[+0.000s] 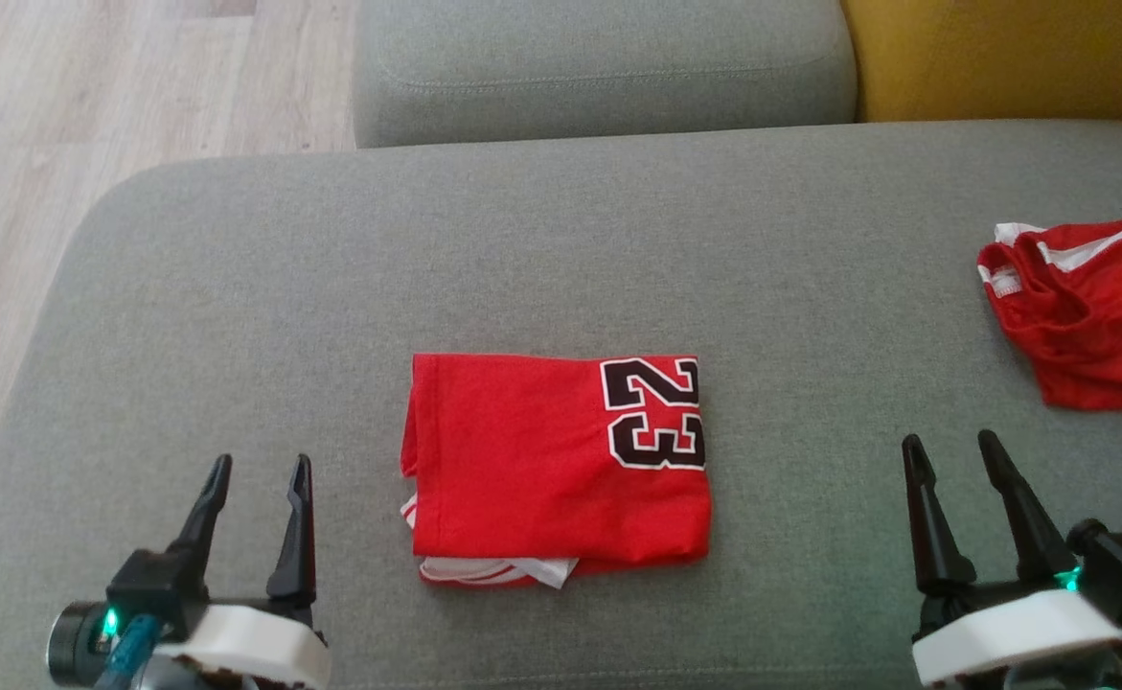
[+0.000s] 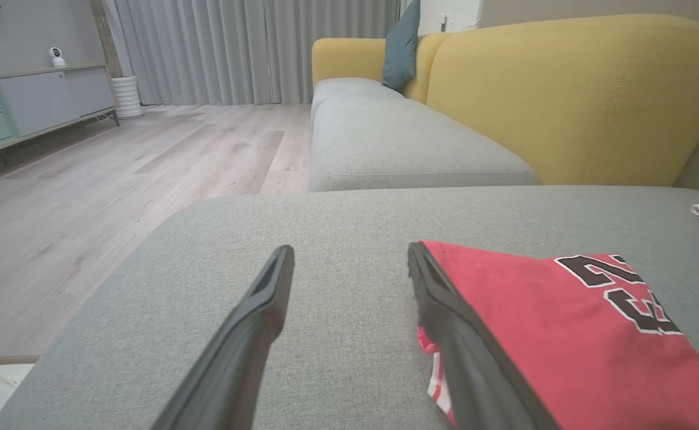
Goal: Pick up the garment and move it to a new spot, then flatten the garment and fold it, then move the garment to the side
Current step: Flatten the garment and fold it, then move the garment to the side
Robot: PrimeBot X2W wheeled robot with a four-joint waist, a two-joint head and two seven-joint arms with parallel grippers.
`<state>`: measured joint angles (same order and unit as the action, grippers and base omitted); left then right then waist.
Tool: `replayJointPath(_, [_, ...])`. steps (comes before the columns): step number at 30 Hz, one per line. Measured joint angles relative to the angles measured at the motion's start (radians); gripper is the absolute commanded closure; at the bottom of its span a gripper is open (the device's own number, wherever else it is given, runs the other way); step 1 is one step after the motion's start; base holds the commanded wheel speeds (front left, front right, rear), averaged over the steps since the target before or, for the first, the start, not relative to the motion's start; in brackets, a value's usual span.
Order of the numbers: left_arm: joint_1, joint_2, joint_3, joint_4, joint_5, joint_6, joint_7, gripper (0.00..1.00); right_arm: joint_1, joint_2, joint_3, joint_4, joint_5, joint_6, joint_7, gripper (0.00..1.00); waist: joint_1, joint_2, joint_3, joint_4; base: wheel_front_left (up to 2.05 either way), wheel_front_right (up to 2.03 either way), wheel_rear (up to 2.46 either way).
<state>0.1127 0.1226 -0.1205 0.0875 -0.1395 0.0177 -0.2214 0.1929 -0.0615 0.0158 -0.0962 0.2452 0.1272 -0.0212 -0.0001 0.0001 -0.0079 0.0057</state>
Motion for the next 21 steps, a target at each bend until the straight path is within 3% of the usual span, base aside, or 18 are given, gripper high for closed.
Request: replayJointPath(21, [0.004,0.009,-0.016,-0.003,-0.004,0.018,0.010,0.00,0.004,0.011,-0.003,-0.010,-0.019,0.000,0.021,0.00,0.0000,0.0000,0.007,0.004,0.00,0.00,0.00])
